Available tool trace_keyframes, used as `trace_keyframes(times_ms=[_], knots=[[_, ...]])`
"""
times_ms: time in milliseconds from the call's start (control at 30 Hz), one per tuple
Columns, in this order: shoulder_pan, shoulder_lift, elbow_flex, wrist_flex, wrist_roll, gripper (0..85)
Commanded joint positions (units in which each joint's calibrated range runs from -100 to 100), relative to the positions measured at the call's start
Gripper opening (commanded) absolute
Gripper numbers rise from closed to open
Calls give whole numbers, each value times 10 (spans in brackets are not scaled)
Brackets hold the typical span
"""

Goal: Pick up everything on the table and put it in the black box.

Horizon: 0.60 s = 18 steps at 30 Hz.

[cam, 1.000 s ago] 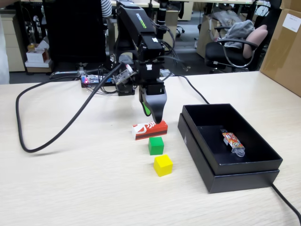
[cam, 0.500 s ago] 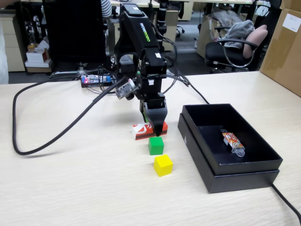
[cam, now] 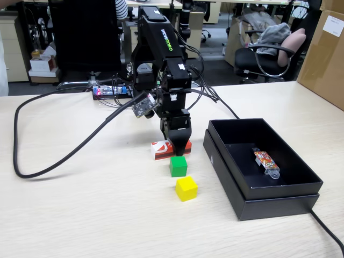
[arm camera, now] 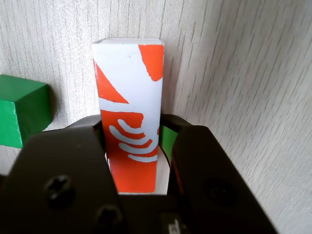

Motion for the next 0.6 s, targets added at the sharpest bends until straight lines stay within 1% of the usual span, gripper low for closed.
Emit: trace_keyframes(times_ms=[0,167,300,467,533,567], knots=[[-6,-2,4,7,-2,19],[-8,-25,-7,3,-2,9],[-1,-114,-3,-28,-1,9],[32,-292,22,-54,1,9],[65,-402,53,-58,5,9],[74,-422,68,-58,5,9]])
